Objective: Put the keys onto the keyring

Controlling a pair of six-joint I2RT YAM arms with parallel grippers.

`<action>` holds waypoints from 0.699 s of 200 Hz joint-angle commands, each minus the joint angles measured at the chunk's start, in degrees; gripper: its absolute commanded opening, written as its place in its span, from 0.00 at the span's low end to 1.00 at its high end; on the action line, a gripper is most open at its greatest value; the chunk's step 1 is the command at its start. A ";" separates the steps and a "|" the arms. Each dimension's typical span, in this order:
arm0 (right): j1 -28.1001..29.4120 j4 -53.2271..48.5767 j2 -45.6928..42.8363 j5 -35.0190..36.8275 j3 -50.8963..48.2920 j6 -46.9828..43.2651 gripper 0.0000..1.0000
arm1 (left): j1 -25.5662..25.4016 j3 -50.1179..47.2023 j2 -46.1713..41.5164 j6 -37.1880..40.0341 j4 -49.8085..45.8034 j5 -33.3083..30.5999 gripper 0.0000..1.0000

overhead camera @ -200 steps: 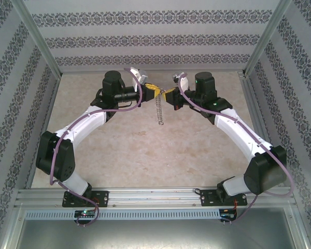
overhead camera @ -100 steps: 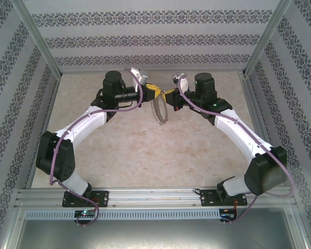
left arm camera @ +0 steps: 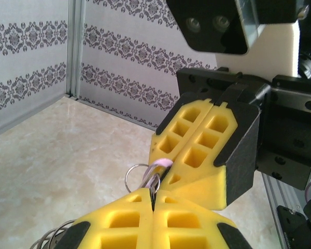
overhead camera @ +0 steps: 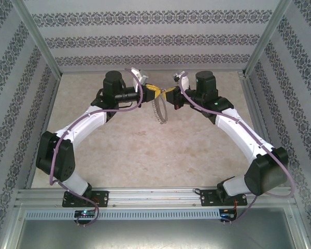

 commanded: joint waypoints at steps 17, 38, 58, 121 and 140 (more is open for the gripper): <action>-0.84 0.18 -1.81 0.20 2.25 -0.69 0.00 | -0.92 2.47 -1.87 1.11 0.01 1.40 0.00; -0.84 0.00 -1.56 0.15 2.12 -0.75 0.00 | -0.97 2.32 -1.81 1.05 0.18 1.31 0.00; -0.88 0.11 -1.55 0.33 1.90 -0.76 0.00 | -0.92 2.37 -1.84 0.79 0.30 1.26 0.00; -1.59 0.13 -0.94 1.20 2.16 -0.44 0.00 | -0.93 2.10 -1.87 -0.44 1.18 -0.45 0.20; -1.80 -0.06 -0.52 1.20 2.33 -0.44 0.00 | -0.92 2.02 -1.95 -0.53 1.34 -1.01 0.33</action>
